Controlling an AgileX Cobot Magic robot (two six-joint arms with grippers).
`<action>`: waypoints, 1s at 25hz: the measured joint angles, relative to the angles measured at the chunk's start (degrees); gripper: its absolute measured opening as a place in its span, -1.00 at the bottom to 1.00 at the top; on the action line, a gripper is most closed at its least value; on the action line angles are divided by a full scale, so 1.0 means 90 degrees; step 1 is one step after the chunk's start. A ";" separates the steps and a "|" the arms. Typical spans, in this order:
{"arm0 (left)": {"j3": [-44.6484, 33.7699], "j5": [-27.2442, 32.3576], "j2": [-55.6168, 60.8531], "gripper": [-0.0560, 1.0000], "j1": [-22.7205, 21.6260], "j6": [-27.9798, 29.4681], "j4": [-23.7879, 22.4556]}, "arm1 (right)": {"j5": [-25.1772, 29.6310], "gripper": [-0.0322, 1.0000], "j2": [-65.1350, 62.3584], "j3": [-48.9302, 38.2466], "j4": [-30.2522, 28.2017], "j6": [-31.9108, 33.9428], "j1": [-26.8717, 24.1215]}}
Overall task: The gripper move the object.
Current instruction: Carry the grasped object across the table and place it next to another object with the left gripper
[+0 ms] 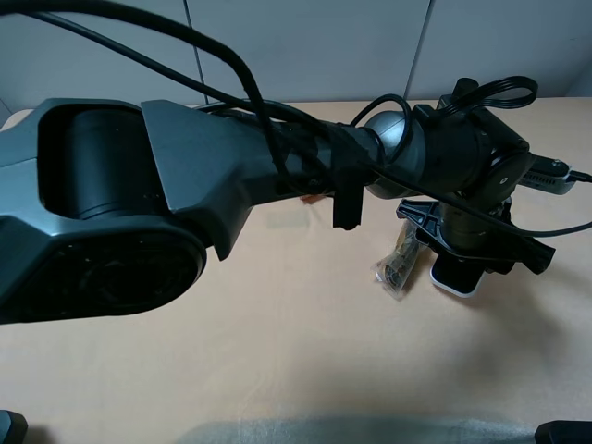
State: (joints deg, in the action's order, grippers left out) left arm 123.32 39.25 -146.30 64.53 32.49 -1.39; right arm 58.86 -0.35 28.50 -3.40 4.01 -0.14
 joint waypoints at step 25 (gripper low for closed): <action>0.0000 -0.0097 0.0000 0.61 0.0000 -0.0007 0.0000 | 0.0000 0.40 0.0000 0.0000 0.0000 0.0000 0.0000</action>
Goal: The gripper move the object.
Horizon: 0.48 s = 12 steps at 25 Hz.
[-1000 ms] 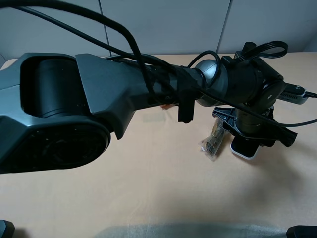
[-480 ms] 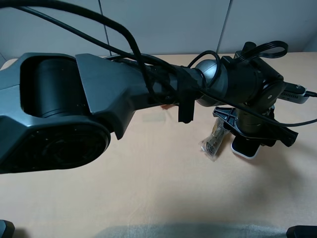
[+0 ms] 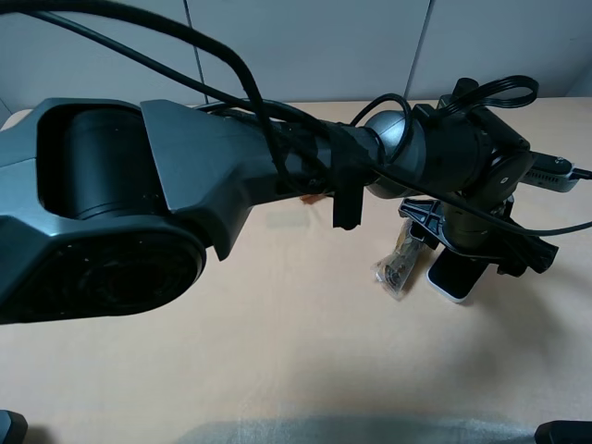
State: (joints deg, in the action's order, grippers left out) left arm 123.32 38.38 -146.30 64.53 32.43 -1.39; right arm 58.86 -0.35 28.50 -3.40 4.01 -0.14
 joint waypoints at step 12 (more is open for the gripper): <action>0.0057 -0.0109 0.0000 0.65 0.0000 -0.0044 0.0000 | 0.0000 0.40 0.0000 0.0000 0.0000 0.0000 0.0000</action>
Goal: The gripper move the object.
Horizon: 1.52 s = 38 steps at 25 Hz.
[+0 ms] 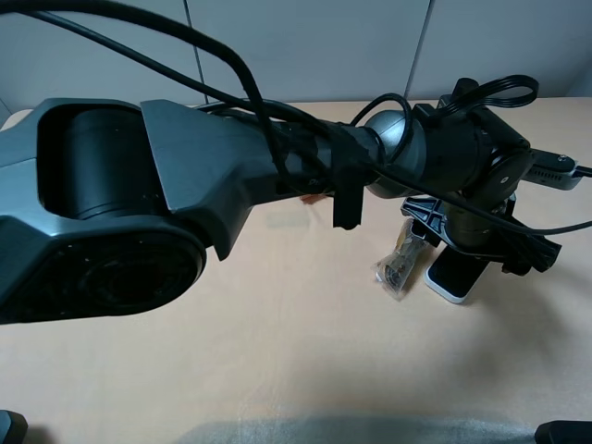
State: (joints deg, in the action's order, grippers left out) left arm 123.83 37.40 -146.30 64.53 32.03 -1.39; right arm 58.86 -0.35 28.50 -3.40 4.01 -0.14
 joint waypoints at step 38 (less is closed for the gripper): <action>0.1372 0.3247 0.1731 0.84 0.0000 -0.1652 -0.0721 | 0.0000 0.40 0.0000 0.0000 0.0068 0.0000 0.0000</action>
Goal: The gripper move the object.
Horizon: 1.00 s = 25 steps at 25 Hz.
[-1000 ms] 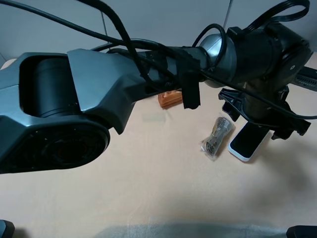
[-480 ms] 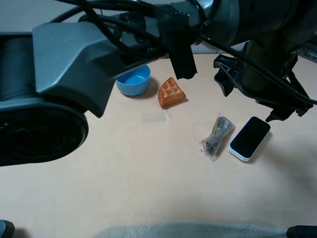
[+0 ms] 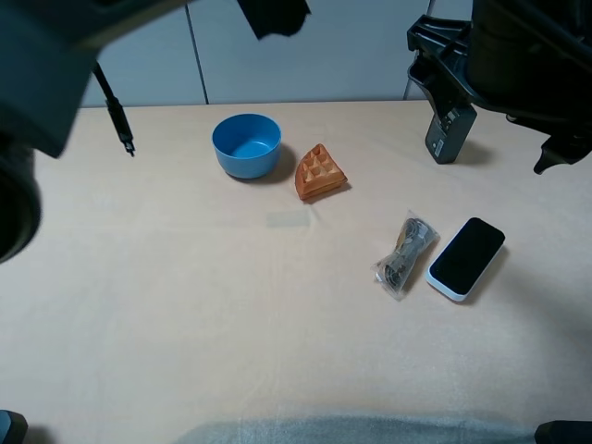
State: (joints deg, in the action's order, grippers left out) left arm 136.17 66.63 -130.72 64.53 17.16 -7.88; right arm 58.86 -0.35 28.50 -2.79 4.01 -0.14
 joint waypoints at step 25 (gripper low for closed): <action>-0.5157 0.0000 0.5148 0.84 0.0000 -0.0646 -0.0294 | 0.0000 0.40 0.0000 0.0000 0.0000 0.0000 0.0000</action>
State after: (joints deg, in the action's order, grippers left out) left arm 89.76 66.63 -84.38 64.53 11.35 -10.53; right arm 58.86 -0.35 28.50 -2.79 4.01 -0.14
